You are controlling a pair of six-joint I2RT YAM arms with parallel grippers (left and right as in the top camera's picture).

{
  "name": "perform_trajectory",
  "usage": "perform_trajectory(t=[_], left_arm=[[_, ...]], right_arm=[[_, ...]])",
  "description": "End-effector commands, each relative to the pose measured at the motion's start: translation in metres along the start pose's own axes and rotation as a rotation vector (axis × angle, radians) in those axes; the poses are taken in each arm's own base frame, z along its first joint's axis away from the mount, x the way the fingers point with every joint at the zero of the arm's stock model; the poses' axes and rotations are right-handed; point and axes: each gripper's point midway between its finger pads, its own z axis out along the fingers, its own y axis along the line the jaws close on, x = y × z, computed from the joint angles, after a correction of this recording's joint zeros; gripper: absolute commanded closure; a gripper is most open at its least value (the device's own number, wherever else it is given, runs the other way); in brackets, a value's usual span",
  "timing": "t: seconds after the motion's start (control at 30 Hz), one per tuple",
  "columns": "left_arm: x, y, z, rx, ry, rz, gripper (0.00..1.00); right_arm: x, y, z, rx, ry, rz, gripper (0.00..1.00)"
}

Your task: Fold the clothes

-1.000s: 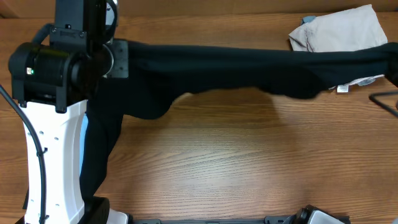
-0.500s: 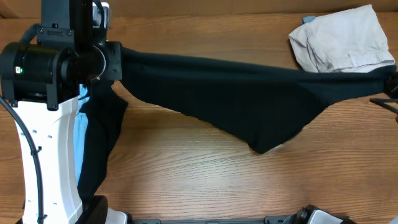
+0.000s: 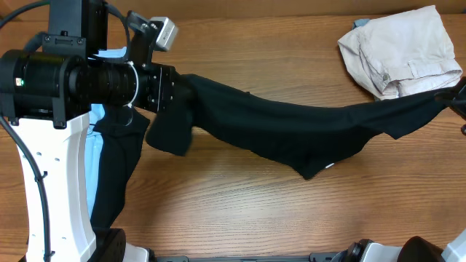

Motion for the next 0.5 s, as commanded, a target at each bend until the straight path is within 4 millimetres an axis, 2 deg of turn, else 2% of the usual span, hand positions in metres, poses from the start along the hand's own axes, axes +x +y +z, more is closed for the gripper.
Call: perform_trajectory(t=[0.0, 0.03, 0.07, 0.13, 0.2, 0.23, 0.33, 0.37, 0.47], left_arm=[[-0.003, -0.025, -0.010, 0.107, -0.040, 0.098, 0.96], [-0.002, -0.005, -0.009, -0.012, -0.031, 0.069, 0.96], [-0.001, 0.028, -0.011, -0.197, -0.023, -0.004, 0.96], [0.005, 0.089, -0.030, -0.560, -0.032, -0.169, 0.96], [0.016, 0.125, -0.042, -0.768, -0.010, -0.240, 0.96], [0.021, 0.135, -0.042, -0.809, 0.015, -0.259, 0.96], [0.046, 0.153, -0.016, -0.802, 0.151, -0.310, 0.96], [0.061, 0.162, -0.002, -0.789, 0.231, -0.340, 0.96], [0.095, 0.179, 0.021, -0.781, 0.388, -0.393, 0.96]], right_arm=[[-0.002, -0.002, -0.004, 0.007, -0.018, -0.017, 0.96], [-0.001, -0.002, -0.004, 0.007, -0.017, -0.016, 0.96], [-0.001, -0.002, -0.004, 0.007, -0.017, -0.016, 0.96], [-0.001, -0.002, -0.004, 0.007, -0.017, -0.016, 0.96], [-0.001, -0.002, -0.004, 0.007, -0.017, -0.016, 0.96], [-0.001, -0.002, -0.004, 0.007, -0.017, -0.016, 0.96], [-0.002, -0.002, -0.004, 0.007, -0.018, -0.016, 0.96], [-0.002, -0.002, -0.003, 0.006, -0.020, -0.018, 0.96], [-0.003, 0.000, -0.001, 0.002, -0.019, -0.025, 0.96]])
